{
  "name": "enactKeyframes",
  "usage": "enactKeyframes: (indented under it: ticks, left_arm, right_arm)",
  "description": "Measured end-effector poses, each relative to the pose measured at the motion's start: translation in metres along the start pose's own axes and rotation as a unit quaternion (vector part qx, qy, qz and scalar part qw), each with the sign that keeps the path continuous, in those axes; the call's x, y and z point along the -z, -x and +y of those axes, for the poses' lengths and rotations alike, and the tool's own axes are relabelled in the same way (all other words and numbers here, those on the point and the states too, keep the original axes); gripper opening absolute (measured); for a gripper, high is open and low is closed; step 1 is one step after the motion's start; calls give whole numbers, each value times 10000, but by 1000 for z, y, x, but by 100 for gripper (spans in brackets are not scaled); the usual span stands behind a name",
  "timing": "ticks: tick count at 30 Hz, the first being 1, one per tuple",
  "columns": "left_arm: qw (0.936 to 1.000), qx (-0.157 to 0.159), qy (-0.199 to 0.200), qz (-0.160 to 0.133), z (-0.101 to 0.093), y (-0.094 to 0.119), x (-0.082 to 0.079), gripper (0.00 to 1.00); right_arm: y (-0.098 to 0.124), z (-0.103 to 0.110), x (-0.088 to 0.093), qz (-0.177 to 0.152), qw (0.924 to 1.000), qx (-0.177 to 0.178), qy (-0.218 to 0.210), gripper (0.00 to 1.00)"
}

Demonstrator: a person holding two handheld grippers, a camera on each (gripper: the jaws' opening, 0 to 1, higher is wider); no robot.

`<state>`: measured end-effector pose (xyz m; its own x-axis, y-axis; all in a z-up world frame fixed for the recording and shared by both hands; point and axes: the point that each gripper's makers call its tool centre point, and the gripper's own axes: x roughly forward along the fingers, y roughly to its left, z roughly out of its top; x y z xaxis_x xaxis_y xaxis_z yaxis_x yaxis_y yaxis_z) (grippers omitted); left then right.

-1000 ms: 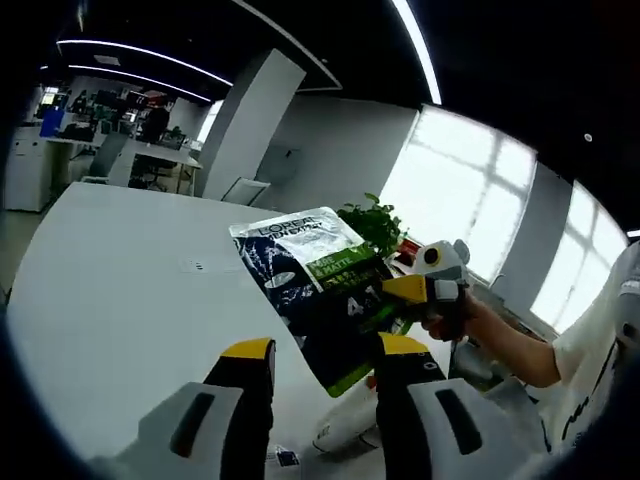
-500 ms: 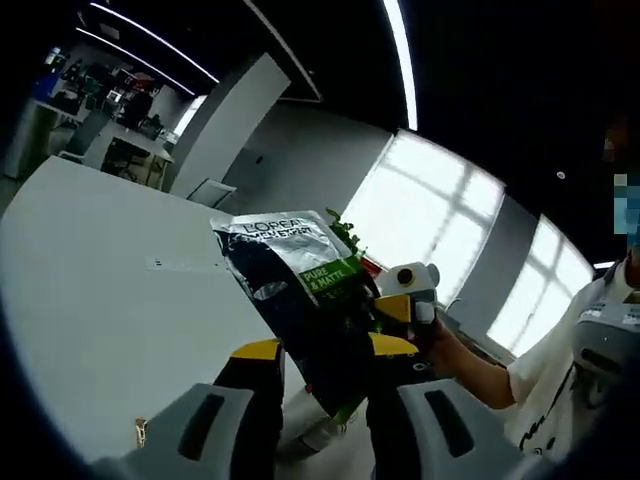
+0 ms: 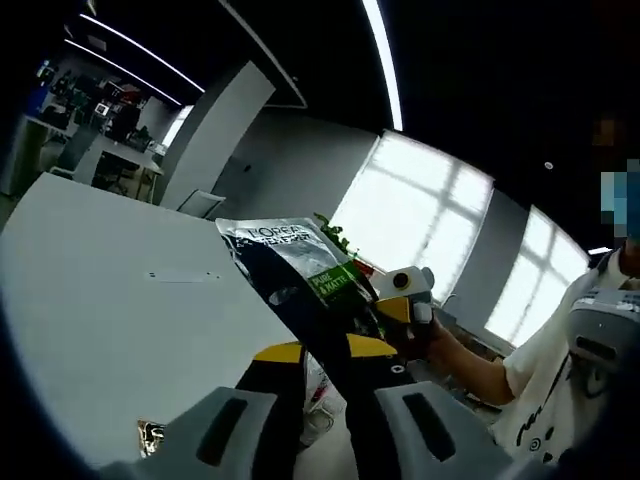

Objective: Arrange the skincare products in the storage area until every visible bottle or jar stands upright without overlapping.

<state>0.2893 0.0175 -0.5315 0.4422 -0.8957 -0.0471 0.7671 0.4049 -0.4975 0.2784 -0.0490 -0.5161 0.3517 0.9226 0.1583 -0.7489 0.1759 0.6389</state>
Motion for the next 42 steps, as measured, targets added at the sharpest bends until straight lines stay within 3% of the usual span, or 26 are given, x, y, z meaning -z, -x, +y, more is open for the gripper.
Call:
enactKeyframes:
  ticks: [19,30,37,42]
  left_arm:
    - [10000,71,47,-50,-19,19,3,0]
    - [9993,144,338,-123,-28,38,17,0]
    - [9988,80,414,-258,-33,55,18,0]
    - [9988,-2,446,-214,-36,69,27,0]
  right_arm:
    - [6,18,23,89,9999,85,-70,1]
    - [7,20,51,452,9986,264,-33,1]
    - [-3,27,65,717,9964,315,326,3]
    - [-6,23,86,1185,9895,458,695,7]
